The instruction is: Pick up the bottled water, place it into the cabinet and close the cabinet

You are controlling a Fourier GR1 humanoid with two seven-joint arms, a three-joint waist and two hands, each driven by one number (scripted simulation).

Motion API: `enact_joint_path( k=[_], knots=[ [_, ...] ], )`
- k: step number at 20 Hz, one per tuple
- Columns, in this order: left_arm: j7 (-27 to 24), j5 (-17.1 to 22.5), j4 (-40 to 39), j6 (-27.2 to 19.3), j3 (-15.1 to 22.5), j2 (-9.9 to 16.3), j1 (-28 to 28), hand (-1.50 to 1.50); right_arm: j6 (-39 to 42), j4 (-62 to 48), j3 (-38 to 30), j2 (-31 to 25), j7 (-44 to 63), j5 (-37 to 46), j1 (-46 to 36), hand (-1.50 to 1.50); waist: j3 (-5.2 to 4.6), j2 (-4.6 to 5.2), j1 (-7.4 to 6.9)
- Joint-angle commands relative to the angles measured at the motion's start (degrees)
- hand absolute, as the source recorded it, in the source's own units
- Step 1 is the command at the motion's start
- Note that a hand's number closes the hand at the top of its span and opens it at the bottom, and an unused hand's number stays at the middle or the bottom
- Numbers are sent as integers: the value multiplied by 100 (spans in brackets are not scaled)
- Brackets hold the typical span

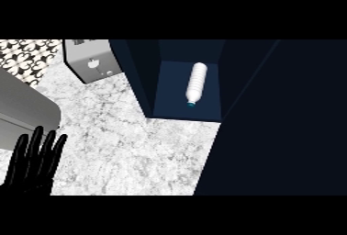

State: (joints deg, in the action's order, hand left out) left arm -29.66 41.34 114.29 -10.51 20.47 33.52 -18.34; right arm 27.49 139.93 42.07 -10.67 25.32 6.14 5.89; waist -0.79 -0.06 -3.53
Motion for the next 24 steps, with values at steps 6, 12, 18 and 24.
enact_joint_path(
  k=[6,12,18,24],
  knots=[
    [-16,178,-7,229,-229,108,37,-150,-809,-610,214,1014,198,125,-478,150,-8,78,-107],
    [-51,235,-5,370,-301,186,-84,-150,-867,-777,200,1016,229,-361,-322,150,-4,133,-289],
    [-14,218,135,610,-240,326,-51,-150,-279,-1331,422,917,527,-1710,6,150,-2,321,-692],
    [-65,296,40,757,-412,397,-16,-150,-524,-1556,-125,1026,607,-2588,-66,150,6,301,-633]
  ],
)
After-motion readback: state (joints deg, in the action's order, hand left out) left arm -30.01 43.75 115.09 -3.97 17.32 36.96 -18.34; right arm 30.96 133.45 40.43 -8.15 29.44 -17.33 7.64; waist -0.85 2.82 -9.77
